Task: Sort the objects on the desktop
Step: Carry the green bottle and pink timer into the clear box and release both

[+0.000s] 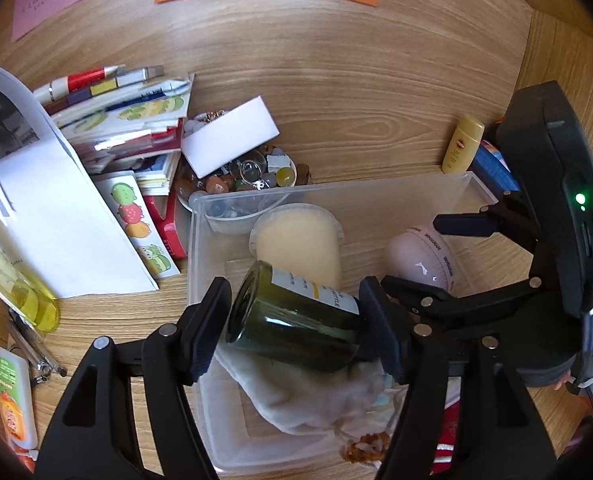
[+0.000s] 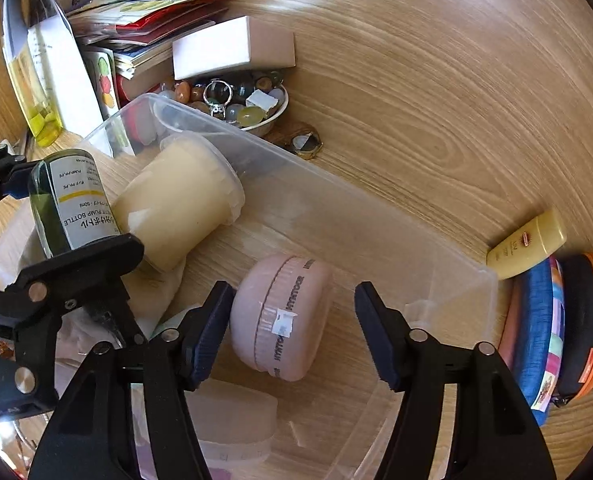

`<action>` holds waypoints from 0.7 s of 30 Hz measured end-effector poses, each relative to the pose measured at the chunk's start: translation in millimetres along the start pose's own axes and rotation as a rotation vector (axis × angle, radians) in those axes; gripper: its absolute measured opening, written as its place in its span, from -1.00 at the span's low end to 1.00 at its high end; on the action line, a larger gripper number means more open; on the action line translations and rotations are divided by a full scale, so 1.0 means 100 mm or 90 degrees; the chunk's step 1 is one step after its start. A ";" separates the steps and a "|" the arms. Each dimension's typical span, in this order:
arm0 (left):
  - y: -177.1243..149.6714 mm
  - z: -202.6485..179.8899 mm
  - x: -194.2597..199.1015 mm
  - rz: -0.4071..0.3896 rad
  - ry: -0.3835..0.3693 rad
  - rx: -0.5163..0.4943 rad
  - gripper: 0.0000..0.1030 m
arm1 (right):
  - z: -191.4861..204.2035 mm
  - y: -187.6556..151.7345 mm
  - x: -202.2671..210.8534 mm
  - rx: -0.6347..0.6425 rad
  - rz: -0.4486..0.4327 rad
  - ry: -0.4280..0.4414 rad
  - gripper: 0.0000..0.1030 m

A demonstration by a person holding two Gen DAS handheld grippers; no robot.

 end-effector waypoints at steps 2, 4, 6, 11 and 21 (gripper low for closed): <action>0.00 -0.01 0.06 -0.008 0.001 -0.001 0.43 | -0.01 -0.01 0.03 -0.002 -0.005 -0.004 0.35; 0.00 -0.01 0.11 -0.017 0.007 -0.001 0.45 | -0.04 -0.03 0.07 -0.005 -0.010 -0.010 0.38; 0.01 0.01 0.19 -0.022 0.008 0.003 0.45 | -0.08 -0.06 0.15 -0.008 -0.016 -0.010 0.39; 0.05 0.01 0.33 -0.036 0.020 0.011 0.67 | -0.13 0.03 0.32 -0.008 -0.043 -0.025 0.50; 0.02 -0.05 0.75 -0.085 0.054 -0.002 0.86 | -0.13 -0.16 0.74 -0.030 -0.086 -0.028 0.52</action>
Point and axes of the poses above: each gripper's, at about its wrist camera, not at the fingertips, and x roughly against the way its jaws point, z to its left, y to its top, the point moved 4 cm from there along -x, roughly the way its jaws point, and after that the axes turned 10 degrees about x, right-handed, at the moved point
